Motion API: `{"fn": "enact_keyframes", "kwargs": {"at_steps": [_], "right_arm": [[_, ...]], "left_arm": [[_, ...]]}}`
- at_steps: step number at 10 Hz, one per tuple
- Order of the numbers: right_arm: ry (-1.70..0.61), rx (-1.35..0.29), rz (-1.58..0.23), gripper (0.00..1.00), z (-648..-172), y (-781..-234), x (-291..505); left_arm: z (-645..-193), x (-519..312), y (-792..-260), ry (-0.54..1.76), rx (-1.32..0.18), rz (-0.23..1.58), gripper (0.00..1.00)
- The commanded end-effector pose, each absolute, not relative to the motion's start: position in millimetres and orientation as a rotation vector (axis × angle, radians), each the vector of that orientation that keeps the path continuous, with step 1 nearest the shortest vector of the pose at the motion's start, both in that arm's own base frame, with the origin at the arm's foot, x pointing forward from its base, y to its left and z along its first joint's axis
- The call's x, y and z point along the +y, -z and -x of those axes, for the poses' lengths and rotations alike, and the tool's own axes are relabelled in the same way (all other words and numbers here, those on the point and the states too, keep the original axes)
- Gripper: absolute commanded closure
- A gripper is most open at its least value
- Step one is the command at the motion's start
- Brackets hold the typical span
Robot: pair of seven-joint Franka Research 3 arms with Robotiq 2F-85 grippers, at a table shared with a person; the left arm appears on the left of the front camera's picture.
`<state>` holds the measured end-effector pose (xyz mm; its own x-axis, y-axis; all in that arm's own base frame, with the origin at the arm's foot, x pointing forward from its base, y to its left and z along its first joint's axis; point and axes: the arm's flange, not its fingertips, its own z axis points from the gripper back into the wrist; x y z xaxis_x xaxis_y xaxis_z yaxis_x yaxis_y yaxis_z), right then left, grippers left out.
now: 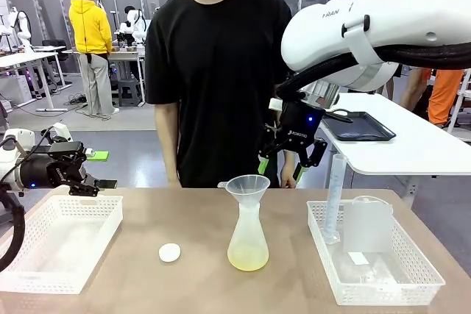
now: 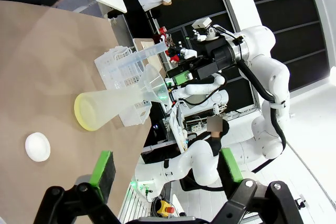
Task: Prepare the solutions needed for the experiment.
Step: Once the solution is in the Big flask , pick up the Plastic Funnel and place it back into the right Organizing basket.
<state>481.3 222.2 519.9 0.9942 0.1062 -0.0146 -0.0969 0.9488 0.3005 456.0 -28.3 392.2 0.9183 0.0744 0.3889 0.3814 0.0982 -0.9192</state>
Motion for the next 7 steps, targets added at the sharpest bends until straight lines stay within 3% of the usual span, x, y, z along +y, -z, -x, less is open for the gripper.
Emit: {"fn": "enact_keyframes", "kwargs": {"at_steps": [1,7], "right_arm": [[-0.080,0.022,-0.281,0.13,-481.3,-522.4,223.4],[-0.090,0.043,-0.294,0.13,-483.4,-515.7,227.4]], "left_arm": [[-456.3,-27.7,-392.7,0.248,-0.397,1.464,0.00],[-456.3,-27.7,-392.7,0.248,-0.397,1.464,0.00]]}}
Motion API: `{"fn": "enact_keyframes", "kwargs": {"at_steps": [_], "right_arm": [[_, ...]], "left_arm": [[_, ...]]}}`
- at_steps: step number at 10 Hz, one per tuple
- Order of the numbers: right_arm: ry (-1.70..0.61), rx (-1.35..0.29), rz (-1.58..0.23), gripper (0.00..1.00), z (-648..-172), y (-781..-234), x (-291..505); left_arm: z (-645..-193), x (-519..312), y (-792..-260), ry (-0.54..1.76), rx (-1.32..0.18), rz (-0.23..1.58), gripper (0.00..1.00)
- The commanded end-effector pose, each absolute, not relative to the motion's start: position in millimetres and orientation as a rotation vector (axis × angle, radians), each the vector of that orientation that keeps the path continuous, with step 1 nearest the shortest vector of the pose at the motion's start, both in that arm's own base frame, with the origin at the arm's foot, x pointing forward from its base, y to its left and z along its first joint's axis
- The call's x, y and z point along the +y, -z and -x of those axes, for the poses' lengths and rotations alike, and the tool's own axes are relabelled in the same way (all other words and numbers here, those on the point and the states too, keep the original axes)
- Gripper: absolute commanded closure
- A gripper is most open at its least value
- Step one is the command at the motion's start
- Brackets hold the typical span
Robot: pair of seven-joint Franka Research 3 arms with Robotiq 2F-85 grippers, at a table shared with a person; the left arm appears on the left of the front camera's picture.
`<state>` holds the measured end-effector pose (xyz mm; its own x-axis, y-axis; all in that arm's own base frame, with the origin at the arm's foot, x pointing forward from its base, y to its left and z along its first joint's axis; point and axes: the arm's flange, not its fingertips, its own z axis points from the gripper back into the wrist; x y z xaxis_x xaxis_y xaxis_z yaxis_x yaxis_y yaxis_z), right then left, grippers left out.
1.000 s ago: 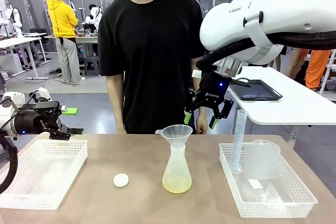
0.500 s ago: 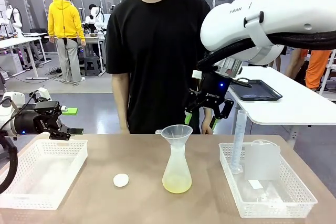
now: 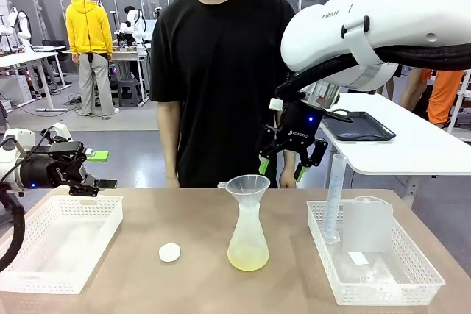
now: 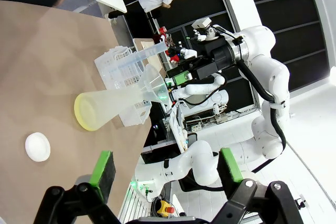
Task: Prepare the solutions needed for the experiment.
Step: Once the solution is in the Big flask , pick up the Plastic Funnel and place it back into the right Organizing basket.
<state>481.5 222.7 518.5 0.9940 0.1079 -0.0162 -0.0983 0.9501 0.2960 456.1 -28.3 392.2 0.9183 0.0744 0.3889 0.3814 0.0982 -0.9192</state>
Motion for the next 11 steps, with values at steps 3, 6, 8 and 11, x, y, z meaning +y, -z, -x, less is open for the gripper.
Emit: {"fn": "enact_keyframes", "kwargs": {"at_steps": [3,6,8,11], "right_arm": [[-0.081,0.051,-0.307,0.13,-484,-513,231],[-0.063,0.069,-0.306,0.13,-480,-502,236],[-0.061,0.090,-0.320,0.13,-482,-508,239],[-0.090,0.080,-0.311,0.13,-481,-503,235]], "left_arm": [[-456,-28,-393,0.248,-0.397,1.464,0.00],[-456,-28,-393,0.248,-0.397,1.464,0.00],[-456,-28,-393,0.248,-0.397,1.464,0.00],[-456,-28,-393,0.248,-0.397,1.464,0.00]]}}
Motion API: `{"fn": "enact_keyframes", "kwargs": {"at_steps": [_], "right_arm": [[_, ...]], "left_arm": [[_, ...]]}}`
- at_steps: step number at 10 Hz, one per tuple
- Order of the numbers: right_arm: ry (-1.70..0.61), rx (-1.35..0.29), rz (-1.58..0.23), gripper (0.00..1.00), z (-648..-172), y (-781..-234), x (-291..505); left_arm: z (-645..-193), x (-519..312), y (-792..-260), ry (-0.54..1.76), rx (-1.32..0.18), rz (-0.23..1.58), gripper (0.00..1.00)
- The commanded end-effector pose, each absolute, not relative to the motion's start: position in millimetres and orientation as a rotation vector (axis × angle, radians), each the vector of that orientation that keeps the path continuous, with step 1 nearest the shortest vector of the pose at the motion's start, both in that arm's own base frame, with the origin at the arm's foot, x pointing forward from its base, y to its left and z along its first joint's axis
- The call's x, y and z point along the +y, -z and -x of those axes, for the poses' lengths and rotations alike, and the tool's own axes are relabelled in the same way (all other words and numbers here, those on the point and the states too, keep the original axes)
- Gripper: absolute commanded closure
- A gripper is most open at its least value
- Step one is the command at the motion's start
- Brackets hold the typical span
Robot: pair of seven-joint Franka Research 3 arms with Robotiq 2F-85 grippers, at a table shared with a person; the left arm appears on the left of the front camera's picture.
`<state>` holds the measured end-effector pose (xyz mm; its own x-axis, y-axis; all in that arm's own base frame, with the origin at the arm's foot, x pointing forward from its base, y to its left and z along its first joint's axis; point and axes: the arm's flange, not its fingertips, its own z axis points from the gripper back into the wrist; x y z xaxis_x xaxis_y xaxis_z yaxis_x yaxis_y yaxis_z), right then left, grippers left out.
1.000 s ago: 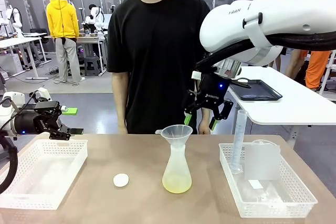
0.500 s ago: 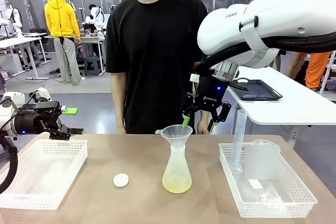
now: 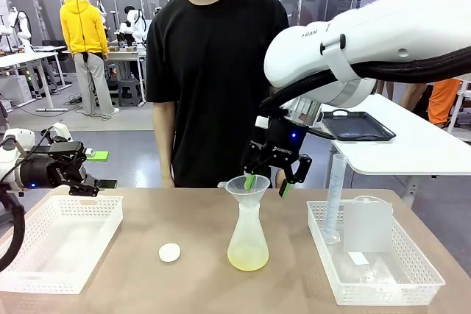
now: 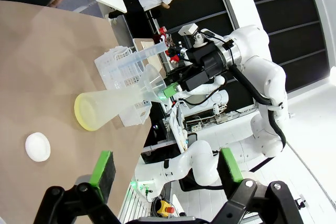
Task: Prepare the solutions needed for the experiment.
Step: Once the solution is in the Big flask , pick up the Plastic Funnel and place it back into the right Organizing basket.
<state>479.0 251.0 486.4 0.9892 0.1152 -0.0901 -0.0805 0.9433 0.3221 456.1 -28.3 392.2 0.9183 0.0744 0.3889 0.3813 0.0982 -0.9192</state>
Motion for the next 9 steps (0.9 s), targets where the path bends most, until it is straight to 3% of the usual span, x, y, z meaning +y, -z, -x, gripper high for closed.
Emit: {"fn": "enact_keyframes", "kwargs": {"at_steps": [1,9], "right_arm": [[-0.090,0.080,-0.311,0.13,-480.8,-503.4,235.2],[-0.090,0.080,-0.311,0.13,-480.8,-503.4,235.2]], "left_arm": [[-456.3,-27.7,-392.7,0.248,-0.397,1.464,0.00],[-456.3,-27.7,-392.7,0.248,-0.397,1.464,0.00]]}}
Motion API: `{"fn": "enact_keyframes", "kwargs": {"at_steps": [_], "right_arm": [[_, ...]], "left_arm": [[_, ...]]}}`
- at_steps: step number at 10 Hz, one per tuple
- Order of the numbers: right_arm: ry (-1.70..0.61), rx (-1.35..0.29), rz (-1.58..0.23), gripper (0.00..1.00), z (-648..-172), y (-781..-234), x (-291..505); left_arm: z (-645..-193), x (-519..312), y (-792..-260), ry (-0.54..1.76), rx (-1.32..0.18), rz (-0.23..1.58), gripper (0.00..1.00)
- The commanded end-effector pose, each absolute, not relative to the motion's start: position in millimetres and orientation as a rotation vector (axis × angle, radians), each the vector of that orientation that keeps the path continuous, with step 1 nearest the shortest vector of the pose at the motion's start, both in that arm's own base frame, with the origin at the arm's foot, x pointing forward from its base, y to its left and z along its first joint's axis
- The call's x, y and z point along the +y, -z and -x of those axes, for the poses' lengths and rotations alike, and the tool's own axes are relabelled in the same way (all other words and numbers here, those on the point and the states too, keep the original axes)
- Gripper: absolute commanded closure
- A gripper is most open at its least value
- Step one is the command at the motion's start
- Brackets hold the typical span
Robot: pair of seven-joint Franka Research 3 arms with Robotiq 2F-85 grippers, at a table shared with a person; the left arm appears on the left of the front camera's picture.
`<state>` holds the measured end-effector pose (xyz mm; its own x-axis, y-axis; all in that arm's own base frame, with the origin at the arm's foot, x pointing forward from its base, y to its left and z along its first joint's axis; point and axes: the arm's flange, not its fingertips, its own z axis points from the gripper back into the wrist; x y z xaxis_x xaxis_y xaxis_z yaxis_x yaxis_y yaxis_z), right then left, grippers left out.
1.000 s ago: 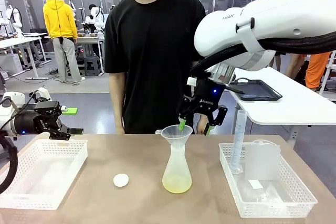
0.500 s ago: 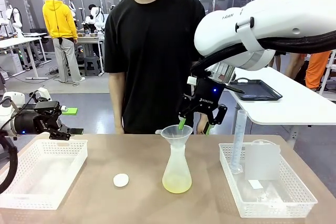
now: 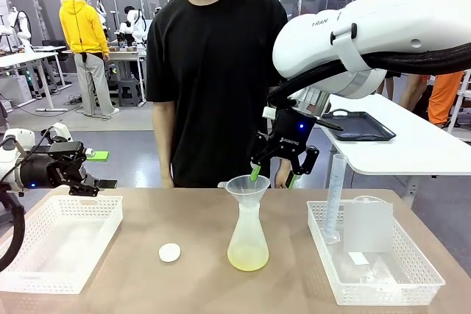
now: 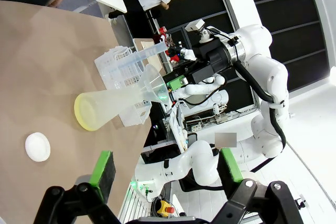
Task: Prepare the solutions needed for the experiment.
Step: Once the solution is in the Big flask , pick up the Plastic Funnel and place it back into the right Organizing basket.
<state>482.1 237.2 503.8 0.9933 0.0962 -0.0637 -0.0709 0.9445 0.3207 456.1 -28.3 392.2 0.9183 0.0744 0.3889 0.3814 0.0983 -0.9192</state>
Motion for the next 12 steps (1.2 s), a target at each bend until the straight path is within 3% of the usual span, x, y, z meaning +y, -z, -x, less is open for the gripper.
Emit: {"fn": "enact_keyframes", "kwargs": {"at_steps": [1,9,10,11,12], "right_arm": [[-0.090,0.080,-0.311,0.13,-481,-503,235],[-0.008,0.072,-0.296,0.13,-487,-478,245],[0.005,0.066,-0.297,0.31,-488,-477,245],[0.022,0.071,-0.302,0.32,-489,-476,245],[0.034,0.058,-0.322,0.50,-490,-478,244]], "left_arm": [[-456,-28,-393,0.248,-0.397,1.464,0.00],[-456,-28,-393,0.248,-0.397,1.464,0.00],[-456,-28,-393,0.248,-0.397,1.464,0.00],[-456,-28,-393,0.248,-0.397,1.464,0.00],[-456,-28,-393,0.248,-0.397,1.464,0.00]]}}
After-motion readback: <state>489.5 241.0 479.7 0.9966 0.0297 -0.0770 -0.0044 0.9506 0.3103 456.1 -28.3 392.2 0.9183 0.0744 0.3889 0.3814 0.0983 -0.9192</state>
